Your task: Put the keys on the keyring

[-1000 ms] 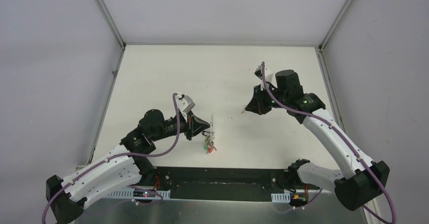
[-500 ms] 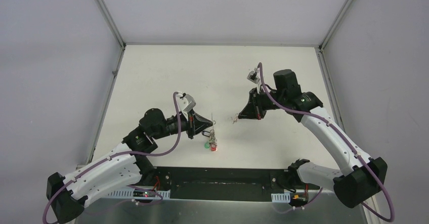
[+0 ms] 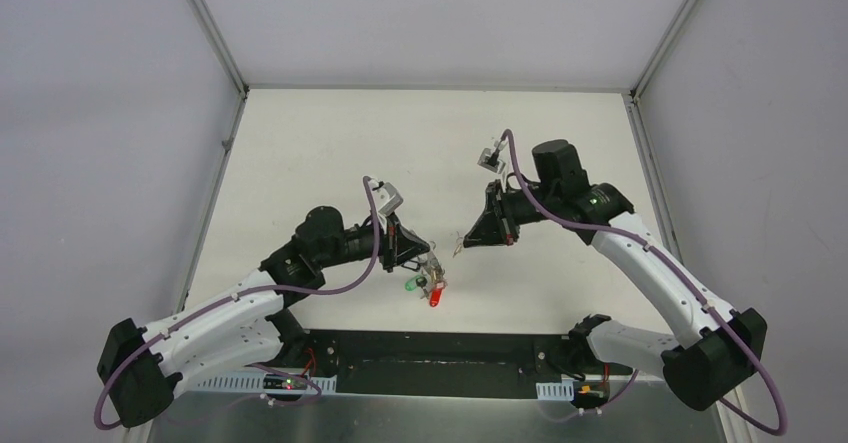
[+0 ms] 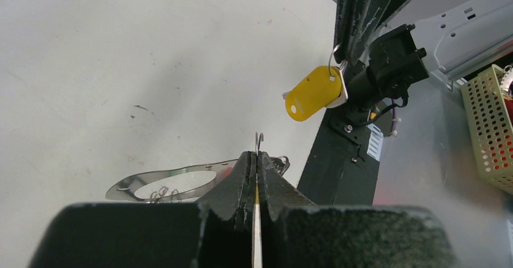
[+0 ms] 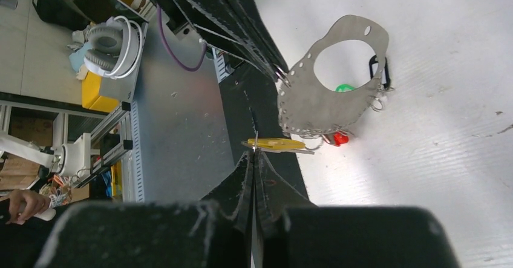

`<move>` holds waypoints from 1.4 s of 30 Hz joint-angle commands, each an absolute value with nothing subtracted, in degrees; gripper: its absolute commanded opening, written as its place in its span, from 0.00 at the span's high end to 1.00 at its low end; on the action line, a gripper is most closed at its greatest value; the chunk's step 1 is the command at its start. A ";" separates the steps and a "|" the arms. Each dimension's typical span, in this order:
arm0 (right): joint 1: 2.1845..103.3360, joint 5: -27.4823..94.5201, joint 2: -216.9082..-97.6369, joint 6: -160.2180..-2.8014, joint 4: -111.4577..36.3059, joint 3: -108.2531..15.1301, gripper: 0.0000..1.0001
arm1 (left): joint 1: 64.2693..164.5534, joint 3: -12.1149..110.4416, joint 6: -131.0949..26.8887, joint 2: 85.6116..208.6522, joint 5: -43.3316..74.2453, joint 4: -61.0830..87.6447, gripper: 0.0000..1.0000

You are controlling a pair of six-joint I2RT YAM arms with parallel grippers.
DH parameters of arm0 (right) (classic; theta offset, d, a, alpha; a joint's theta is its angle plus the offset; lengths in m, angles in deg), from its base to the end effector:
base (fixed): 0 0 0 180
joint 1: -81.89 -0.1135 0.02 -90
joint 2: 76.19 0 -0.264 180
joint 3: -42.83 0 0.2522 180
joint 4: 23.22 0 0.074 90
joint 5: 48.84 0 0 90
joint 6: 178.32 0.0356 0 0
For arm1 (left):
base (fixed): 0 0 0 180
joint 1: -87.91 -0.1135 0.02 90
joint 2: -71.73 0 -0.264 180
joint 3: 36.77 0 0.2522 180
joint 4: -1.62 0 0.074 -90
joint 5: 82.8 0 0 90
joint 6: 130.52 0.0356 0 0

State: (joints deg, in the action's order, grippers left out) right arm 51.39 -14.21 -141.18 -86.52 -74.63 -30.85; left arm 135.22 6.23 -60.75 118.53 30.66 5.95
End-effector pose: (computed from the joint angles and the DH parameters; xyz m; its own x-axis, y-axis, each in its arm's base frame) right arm 0.1807 0.1404 0.3269 -0.6097 -0.3384 -0.7168 -0.7905 0.1935 0.5810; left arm 0.1228 -0.1541 0.2742 -0.4155 -0.0174 -0.9094 0.8503 0.3477 -0.3951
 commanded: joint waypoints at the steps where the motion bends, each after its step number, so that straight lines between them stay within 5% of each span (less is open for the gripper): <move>1: 48.67 -15.25 -141.12 -86.92 -74.54 -34.40 1.00 | 135.68 9.80 -61.67 119.28 33.88 0.57 1.00; 42: 35.31 2.70 -147.47 -93.78 -82.43 -42.29 1.00 | 135.75 12.15 -59.77 121.01 40.20 2.64 1.00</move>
State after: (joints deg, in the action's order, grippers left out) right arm 35.98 0.47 -147.46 -93.12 -84.33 -39.20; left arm 135.22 9.31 -59.97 120.89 38.40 5.25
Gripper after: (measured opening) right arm 0.005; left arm 0.008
